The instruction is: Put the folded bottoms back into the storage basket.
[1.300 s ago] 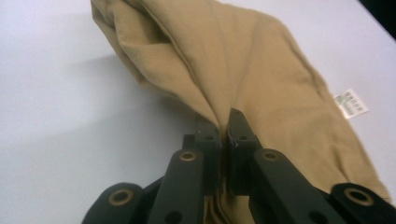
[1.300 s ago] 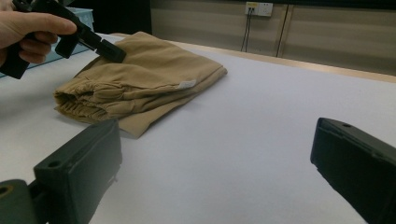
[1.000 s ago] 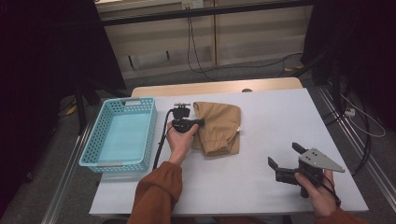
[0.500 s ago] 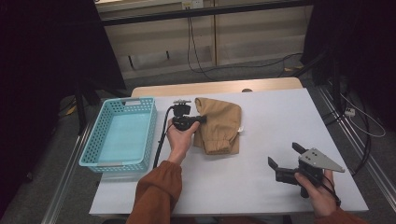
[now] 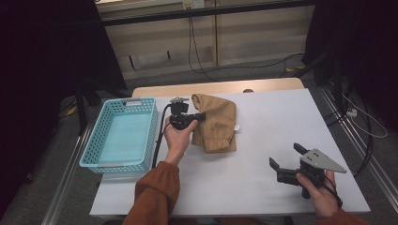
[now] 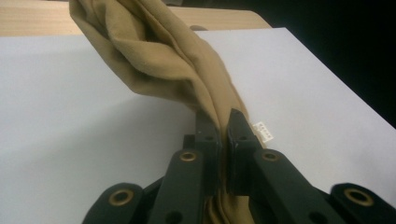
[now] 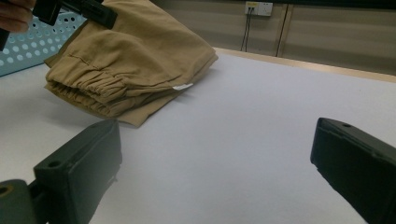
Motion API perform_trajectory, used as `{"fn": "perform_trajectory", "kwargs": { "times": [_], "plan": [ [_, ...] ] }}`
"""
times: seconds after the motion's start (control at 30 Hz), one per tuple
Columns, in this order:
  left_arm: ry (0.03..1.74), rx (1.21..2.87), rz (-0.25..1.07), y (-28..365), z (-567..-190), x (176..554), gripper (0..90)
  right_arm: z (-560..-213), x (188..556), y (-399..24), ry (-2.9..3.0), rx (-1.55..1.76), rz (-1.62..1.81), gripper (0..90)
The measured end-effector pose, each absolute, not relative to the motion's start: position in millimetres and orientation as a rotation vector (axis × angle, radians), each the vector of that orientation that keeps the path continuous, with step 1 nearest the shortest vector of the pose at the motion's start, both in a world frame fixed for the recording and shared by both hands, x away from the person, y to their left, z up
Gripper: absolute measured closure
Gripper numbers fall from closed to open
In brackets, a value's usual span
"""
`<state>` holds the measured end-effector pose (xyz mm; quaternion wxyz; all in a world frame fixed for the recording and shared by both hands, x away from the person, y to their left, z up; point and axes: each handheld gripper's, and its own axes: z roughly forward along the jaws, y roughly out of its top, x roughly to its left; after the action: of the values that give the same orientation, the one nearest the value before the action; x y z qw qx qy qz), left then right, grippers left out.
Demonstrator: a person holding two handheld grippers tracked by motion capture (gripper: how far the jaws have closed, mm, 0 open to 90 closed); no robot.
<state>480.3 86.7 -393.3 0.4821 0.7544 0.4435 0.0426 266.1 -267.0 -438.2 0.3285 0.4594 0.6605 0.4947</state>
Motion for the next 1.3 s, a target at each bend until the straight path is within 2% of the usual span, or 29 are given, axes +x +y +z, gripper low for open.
{"fn": "perform_trajectory", "kwargs": {
  "times": [0.43, 1.3],
  "plan": [
    [1.058, 1.832, 0.165, 94.1, -379.2, 474.4, 86.0, -438.6, 266.6, -266.7, 1.73, 1.204, 1.293, 1.9],
    [0.961, 1.813, 0.206, 112.7, -349.9, 460.6, 86.0, -438.9, 267.0, -266.2, 1.734, 1.198, 1.292, 1.8]
  ]
}}
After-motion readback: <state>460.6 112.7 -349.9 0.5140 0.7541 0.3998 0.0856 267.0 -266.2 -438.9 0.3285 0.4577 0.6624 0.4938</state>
